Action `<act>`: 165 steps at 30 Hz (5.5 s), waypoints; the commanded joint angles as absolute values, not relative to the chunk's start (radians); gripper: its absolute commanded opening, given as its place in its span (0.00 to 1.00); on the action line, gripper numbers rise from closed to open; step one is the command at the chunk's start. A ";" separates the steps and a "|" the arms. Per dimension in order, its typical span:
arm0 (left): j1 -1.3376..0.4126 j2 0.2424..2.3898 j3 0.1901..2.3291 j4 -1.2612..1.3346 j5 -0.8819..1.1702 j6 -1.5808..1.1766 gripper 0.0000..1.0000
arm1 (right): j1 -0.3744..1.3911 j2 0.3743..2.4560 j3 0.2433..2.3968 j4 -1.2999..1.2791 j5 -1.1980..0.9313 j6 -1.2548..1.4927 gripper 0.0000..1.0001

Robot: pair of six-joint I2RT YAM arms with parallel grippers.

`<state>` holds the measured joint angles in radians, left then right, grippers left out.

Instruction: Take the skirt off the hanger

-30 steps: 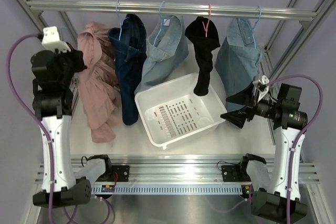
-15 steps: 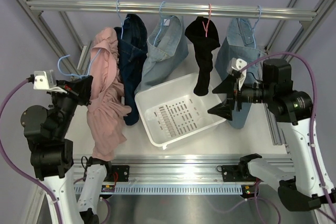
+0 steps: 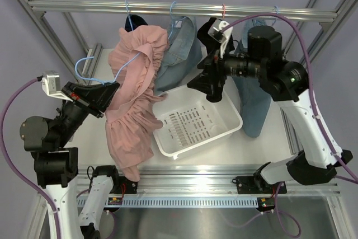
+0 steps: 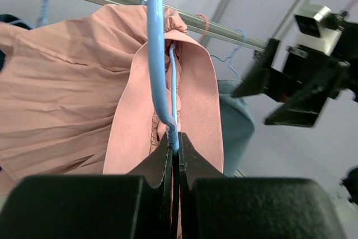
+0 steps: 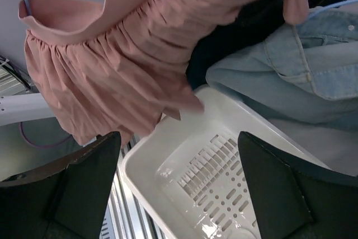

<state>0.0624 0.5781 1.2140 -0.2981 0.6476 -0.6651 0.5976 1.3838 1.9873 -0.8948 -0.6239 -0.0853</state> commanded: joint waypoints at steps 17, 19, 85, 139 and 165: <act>0.006 0.580 1.174 -0.328 0.675 -0.586 0.00 | 0.979 1.677 2.295 -0.695 0.035 0.080 0.93; 0.006 0.575 1.170 -0.328 0.678 -0.586 0.00 | 0.988 1.703 2.290 -0.672 0.086 0.069 0.88; -0.135 0.558 1.207 -0.880 0.684 -0.077 0.00 | 0.698 1.852 2.482 -0.598 0.081 -0.064 0.07; -0.172 0.387 1.393 -0.690 -0.052 -0.305 0.00 | 0.972 1.936 2.338 -0.592 -0.483 0.017 0.00; -0.173 0.405 1.353 -0.822 0.026 -0.318 0.00 | 1.072 1.833 1.976 -0.748 -0.446 -0.414 0.80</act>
<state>-0.1692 0.3622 1.3682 -0.8249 -0.0017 -0.3222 1.0801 1.9907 1.9709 -0.7158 -0.4126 -0.2836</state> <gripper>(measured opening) 0.024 0.776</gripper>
